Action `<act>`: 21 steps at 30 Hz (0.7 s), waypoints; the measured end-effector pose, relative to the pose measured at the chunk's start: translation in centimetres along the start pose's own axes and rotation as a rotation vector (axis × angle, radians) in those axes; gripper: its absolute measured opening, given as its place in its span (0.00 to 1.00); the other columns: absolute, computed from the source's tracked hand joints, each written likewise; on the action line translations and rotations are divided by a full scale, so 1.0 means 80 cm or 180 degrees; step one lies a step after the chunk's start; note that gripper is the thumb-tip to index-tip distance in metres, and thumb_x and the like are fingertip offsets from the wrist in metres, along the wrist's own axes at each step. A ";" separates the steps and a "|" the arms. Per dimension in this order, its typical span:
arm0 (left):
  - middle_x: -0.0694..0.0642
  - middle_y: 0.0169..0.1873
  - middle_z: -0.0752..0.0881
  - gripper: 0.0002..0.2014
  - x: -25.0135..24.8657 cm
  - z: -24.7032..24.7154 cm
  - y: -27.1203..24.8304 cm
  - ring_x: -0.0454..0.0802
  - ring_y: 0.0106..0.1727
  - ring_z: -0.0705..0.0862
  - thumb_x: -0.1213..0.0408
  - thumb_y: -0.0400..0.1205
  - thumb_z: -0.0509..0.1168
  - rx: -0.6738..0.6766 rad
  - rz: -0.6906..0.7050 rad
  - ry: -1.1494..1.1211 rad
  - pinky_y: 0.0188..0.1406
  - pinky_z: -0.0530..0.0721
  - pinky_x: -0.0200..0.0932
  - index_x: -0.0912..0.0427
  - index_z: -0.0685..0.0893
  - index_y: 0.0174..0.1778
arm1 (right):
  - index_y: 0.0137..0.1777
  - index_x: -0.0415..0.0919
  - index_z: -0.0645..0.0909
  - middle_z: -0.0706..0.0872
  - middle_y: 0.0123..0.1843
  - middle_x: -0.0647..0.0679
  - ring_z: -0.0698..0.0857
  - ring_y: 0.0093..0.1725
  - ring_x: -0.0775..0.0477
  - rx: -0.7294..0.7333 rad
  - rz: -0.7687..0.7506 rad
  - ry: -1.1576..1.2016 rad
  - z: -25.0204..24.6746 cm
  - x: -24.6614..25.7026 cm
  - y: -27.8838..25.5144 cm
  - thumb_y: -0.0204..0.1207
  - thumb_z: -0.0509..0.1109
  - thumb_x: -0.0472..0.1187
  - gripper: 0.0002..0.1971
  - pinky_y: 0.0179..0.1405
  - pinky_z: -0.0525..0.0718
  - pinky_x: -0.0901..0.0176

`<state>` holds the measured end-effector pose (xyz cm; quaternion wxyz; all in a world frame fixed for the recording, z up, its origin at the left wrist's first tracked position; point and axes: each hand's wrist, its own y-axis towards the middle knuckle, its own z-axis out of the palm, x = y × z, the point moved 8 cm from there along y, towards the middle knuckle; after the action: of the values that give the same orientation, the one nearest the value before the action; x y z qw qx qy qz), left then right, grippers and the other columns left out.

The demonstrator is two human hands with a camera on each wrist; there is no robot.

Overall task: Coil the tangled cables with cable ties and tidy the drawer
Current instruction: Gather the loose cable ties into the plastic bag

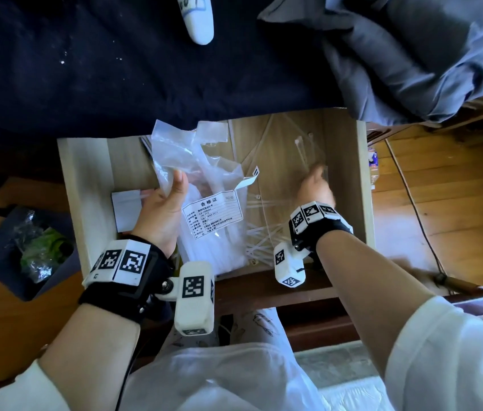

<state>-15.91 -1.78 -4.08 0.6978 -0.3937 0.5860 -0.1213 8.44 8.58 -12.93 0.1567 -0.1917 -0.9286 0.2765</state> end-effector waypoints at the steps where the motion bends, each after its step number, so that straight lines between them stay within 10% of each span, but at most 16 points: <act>1: 0.58 0.56 0.88 0.27 0.001 0.000 0.001 0.50 0.61 0.85 0.40 0.78 0.54 0.0000 -0.0010 0.0047 0.62 0.82 0.49 0.59 0.84 0.58 | 0.78 0.33 0.53 0.80 0.65 0.32 0.80 0.64 0.34 -0.0021 0.0050 -0.0071 -0.005 -0.006 0.004 0.82 0.47 0.29 0.24 0.59 0.77 0.46; 13: 0.57 0.58 0.88 0.43 0.020 -0.009 0.010 0.51 0.65 0.83 0.23 0.53 0.68 -0.0044 0.0118 -0.0217 0.68 0.77 0.54 0.54 0.86 0.52 | 0.63 0.30 0.72 0.83 0.61 0.35 0.83 0.61 0.34 0.0207 0.0152 -0.0559 0.030 -0.013 0.007 0.81 0.56 0.28 0.13 0.55 0.80 0.46; 21: 0.61 0.59 0.86 0.33 0.014 -0.008 0.007 0.54 0.65 0.83 0.38 0.66 0.59 0.0021 -0.0017 -0.0166 0.71 0.76 0.58 0.60 0.84 0.56 | 0.61 0.32 0.71 0.83 0.59 0.36 0.82 0.60 0.34 0.0051 0.0181 -0.0296 0.020 -0.013 -0.007 0.83 0.53 0.35 0.11 0.52 0.80 0.48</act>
<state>-16.33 -2.38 -5.27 0.7138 -0.3959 0.5661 -0.1148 8.58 6.98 -14.06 0.1069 -0.2036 -0.9268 0.2968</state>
